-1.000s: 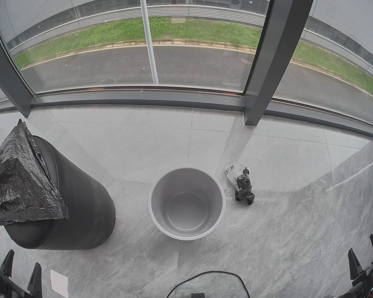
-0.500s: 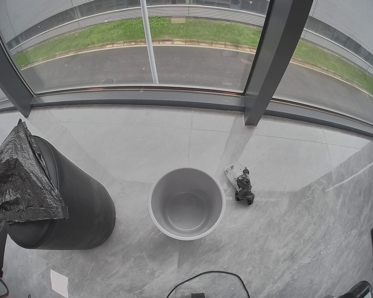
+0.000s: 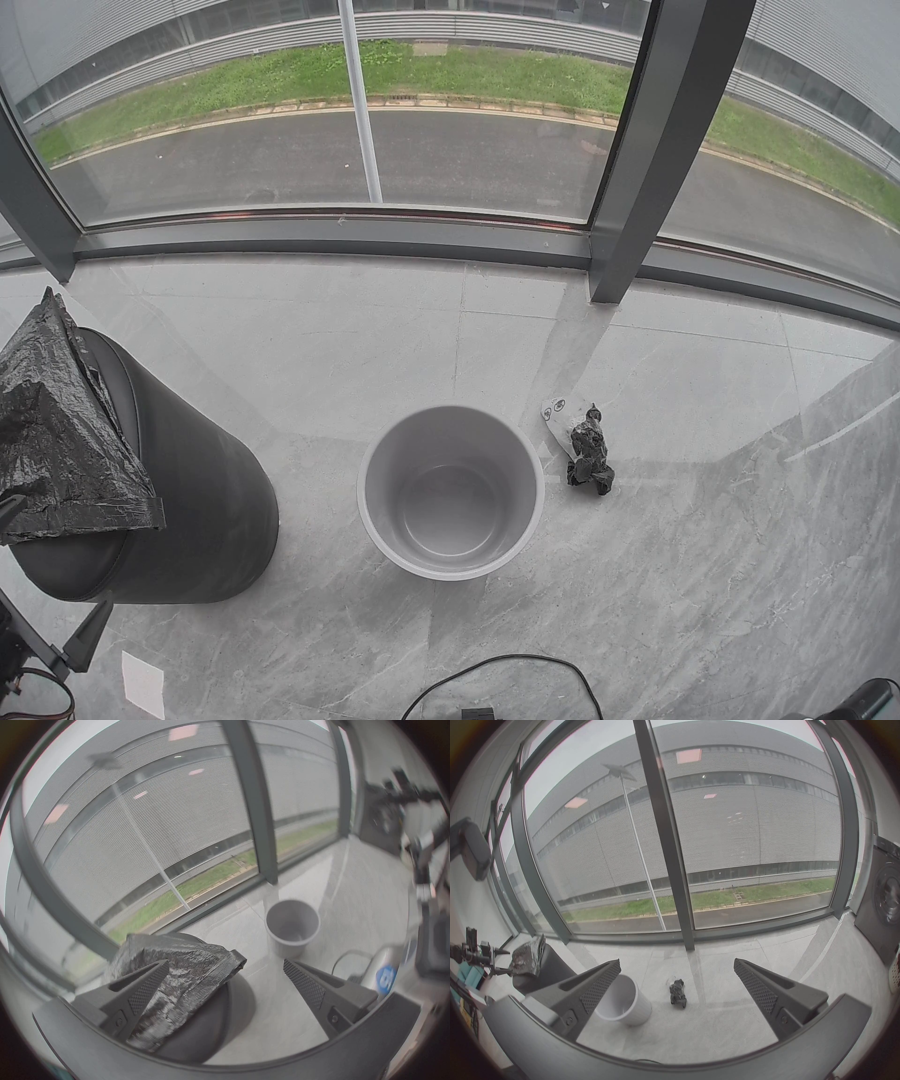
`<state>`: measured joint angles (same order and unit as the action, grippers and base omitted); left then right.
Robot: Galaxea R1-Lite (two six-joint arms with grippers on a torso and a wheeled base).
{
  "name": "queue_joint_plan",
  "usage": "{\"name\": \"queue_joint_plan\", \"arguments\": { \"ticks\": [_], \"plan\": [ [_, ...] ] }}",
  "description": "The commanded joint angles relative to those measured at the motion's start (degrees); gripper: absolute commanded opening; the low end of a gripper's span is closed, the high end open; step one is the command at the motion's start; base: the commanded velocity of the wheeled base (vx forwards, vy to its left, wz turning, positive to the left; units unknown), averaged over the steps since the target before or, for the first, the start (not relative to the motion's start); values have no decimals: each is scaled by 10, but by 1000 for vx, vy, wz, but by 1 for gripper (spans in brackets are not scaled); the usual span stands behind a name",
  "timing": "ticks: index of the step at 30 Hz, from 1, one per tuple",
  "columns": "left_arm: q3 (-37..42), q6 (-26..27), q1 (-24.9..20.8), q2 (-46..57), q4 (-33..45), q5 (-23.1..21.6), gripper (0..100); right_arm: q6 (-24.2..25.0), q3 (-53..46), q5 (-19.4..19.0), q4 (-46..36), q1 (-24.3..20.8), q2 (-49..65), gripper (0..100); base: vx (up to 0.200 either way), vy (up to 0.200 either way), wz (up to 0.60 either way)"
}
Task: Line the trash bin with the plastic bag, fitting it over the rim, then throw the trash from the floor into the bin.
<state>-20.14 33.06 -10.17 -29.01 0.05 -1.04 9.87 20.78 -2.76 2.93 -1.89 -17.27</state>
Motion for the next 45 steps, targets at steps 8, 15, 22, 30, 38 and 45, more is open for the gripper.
{"name": "queue_joint_plan", "arguments": {
  "ticks": [8,15,22,30,38,45],
  "plan": [
    [1,345,1,-60,-7,42,100,-42,-57,-9,10,-7,-52,100,0,0,0],
    [5,396,2,-60,-7,64,100,-42,-61,-10,10,-7,-52,100,0,0,0],
    [15,411,1,-59,-18,124,100,-41,-67,-10,10,-8,-50,100,0,0,0],
    [20,395,-5,-124,-67,123,100,-40,-70,-10,10,-8,-50,100,0,0,0],
    [22,354,-41,-218,-119,124,100,-39,-78,-10,11,-8,-50,100,0,0,0],
    [25,355,-41,-279,-184,127,100,-38,-80,-10,12,-8,-49,100,0,0,0]
  ]
}}
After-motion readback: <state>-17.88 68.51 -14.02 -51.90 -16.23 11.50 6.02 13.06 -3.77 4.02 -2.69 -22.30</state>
